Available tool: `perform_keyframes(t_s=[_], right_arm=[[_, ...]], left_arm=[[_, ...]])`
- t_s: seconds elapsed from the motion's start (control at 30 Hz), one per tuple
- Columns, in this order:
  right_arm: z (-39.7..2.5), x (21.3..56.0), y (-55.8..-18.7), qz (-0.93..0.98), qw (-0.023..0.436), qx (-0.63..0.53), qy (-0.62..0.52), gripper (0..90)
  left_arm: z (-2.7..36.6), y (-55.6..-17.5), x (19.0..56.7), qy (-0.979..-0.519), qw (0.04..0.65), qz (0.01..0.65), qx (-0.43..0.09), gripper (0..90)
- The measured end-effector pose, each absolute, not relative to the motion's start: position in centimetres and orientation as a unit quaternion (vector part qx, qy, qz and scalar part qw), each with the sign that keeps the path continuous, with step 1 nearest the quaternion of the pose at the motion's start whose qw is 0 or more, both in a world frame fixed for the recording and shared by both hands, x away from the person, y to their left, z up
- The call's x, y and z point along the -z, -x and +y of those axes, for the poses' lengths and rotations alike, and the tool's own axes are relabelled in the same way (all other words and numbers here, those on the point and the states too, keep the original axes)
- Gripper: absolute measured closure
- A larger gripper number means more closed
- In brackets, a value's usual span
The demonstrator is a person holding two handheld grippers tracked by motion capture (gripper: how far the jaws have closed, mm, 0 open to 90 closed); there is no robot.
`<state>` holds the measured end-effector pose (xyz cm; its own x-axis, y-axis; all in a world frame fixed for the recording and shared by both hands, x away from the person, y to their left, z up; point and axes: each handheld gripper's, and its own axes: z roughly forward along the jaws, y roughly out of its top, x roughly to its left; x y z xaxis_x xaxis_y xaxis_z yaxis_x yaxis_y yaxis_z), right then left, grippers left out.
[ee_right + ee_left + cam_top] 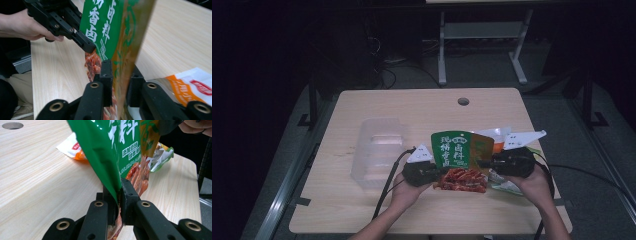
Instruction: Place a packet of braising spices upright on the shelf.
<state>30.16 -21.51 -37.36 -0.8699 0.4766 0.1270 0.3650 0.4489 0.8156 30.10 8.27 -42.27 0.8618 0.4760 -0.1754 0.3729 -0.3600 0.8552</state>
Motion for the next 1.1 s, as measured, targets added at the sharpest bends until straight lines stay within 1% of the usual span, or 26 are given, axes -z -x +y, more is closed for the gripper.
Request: perform_keyframes(t_s=[0.03, 0.07, 0.13, 0.2, 0.23, 0.27, 0.3, 0.33, 0.37, 0.4, 0.43, 0.47, 0.6, 0.63, 0.77, 0.87, 1.0, 1.1], right_arm=[[-21.0, 37.5, -30.5, 0.85, 0.055, -0.461, -0.25, 71.5], [-21.0, 37.5, -30.5, 0.85, 0.055, -0.461, -0.25, 69.6], [-20.5, 37.7, -30.8, 0.851, 0.05, -0.457, -0.253, 68.7], [-20.2, 38.0, -31.0, 0.852, 0.044, -0.455, -0.257, 79.2], [-20.2, 38.0, -31.0, 0.852, 0.044, -0.455, -0.257, 79.2], [-20.2, 38.0, -31.0, 0.851, 0.042, -0.455, -0.26, 86.2], [-20.5, 38.1, -31.0, 0.846, 0.029, -0.463, -0.262, 88.8], [-20.5, 38.1, -31.0, 0.846, 0.029, -0.463, -0.262, 88.8], [-20.6, 38.1, -30.9, 0.843, 0.023, -0.465, -0.269, 89.2], [-20.6, 38.1, -30.9, 0.843, 0.023, -0.465, -0.269, 89.2], [-20.7, 38.2, -30.8, 0.837, 0.018, -0.473, -0.274, 89.4], [-20.7, 38.2, -30.6, 0.835, 0.015, -0.476, -0.277, 89.4], [-20.6, 38.0, -30.2, 0.83, 0.014, -0.481, -0.281, 89.5], [-20.5, 37.6, -29.8, 0.829, 0.022, -0.482, -0.281, 89.6], [-20.3, 36.7, -29.2, 0.83, 0.039, -0.482, -0.278, 89.7], [-20.1, 35.8, -28.8, 0.828, 0.051, -0.486, -0.274, 89.7], [-20.2, 34.5, -28.8, 0.82, 0.057, -0.497, -0.279, 89.7], [-20.0, 33.4, -29.2, 0.813, 0.063, -0.502, -0.289, 89.7]], left_arm=[[8.3, -30.1, 42.3, -0.823, 0.504, 0.256, -0.053, 83.9], [8.2, -30.1, 42.3, -0.824, 0.503, 0.255, -0.054, 83.9], [8.2, -30.2, 42.3, -0.824, 0.502, 0.258, -0.051, 83.5], [8.2, -30.1, 42.3, -0.825, 0.499, 0.26, -0.055, 81.8], [8.2, -30.1, 42.3, -0.825, 0.498, 0.26, -0.057, 81.8], [8.2, -29.9, 42.2, -0.826, 0.496, 0.261, -0.062, 79.1], [8.2, -29.6, 42.0, -0.822, 0.496, 0.27, -0.07, 68.7], [8.2, -29.6, 42.0, -0.822, 0.496, 0.27, -0.07, 63.6], [8.1, -29.2, 42.0, -0.822, 0.493, 0.272, -0.082, 59.5], [8.1, -29.2, 42.0, -0.822, 0.493, 0.272, -0.082, 56.6], [8.1, -28.6, 42.0, -0.827, 0.483, 0.268, -0.104, 52.5], [8.1, -28.6, 42.0, -0.827, 0.483, 0.268, -0.104, 48.3], [8.2, -27.5, 42.0, -0.824, 0.484, 0.272, -0.111, 39.1], [8.3, -27.3, 42.0, -0.824, 0.484, 0.271, -0.112, 37.4], [9.0, -26.7, 42.1, -0.823, 0.487, 0.27, -0.118, 35.4], [9.7, -26.4, 42.2, -0.818, 0.489, 0.283, -0.109, 32.5], [10.2, -25.9, 42.5, -0.818, 0.49, 0.281, -0.11, 32.8], [10.2, -25.4, 42.4, -0.82, 0.491, 0.268, -0.117, 32.8]])
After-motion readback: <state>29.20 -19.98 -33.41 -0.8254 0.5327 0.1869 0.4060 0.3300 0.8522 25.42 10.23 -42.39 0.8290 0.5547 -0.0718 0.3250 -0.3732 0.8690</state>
